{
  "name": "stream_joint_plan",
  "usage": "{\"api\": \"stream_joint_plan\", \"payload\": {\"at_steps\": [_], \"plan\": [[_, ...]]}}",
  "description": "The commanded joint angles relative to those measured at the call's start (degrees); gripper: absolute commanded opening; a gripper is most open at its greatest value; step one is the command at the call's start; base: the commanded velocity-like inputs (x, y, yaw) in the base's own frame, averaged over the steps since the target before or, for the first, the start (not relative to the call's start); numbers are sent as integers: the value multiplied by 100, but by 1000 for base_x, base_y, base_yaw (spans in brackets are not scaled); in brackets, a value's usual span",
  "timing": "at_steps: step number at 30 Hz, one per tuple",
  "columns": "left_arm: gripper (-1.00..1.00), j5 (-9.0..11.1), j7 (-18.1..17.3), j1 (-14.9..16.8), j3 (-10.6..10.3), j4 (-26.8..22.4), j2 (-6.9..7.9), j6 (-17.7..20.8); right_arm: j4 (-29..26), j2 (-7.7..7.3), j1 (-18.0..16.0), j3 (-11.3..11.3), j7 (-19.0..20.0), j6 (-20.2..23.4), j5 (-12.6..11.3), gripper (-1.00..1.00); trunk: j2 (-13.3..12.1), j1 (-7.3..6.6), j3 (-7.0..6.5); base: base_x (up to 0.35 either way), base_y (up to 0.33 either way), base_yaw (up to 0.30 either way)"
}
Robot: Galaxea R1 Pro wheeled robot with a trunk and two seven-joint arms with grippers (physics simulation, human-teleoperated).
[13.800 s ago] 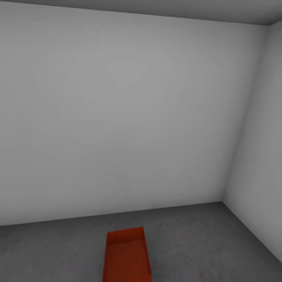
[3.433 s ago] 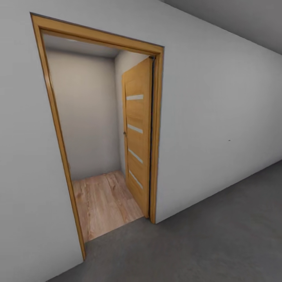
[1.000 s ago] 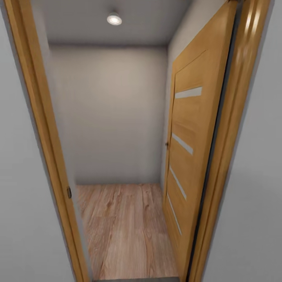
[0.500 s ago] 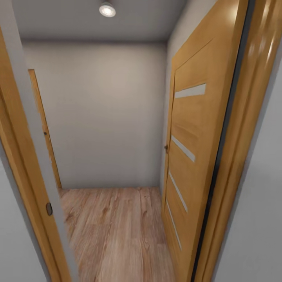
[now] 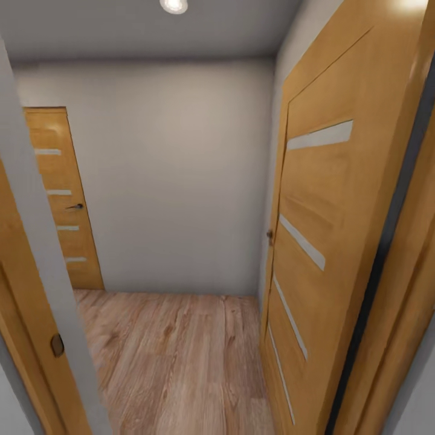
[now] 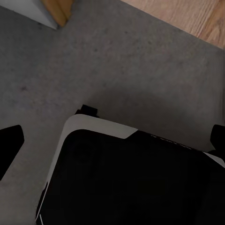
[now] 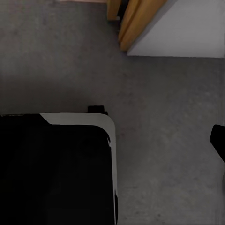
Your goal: Move the two storage containers from the living room to the garage. In the garage, place one container on the floor and stack the other container on top of it (either order is fine).
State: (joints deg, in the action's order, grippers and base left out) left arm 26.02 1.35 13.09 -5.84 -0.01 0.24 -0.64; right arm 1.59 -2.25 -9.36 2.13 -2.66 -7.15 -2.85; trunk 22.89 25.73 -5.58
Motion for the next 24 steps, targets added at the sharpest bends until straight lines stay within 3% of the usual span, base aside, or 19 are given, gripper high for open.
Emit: {"api": "stream_joint_plan", "payload": {"at_steps": [1,15,24], "plan": [[100,43,14,3,-49,1,0,-7,17,-4,-5,21,-7,-39,-31,100,3,5,2,316,-100,83],[100,50,14,3,-50,1,2,-7,17,-4,-5,15,-7,-41,-36,100,3,5,2,309,-42,14],[100,52,22,6,-49,1,11,-49,17,-5,-5,15,-7,-53,-46,100,3,5,2,38,0,0]]}}
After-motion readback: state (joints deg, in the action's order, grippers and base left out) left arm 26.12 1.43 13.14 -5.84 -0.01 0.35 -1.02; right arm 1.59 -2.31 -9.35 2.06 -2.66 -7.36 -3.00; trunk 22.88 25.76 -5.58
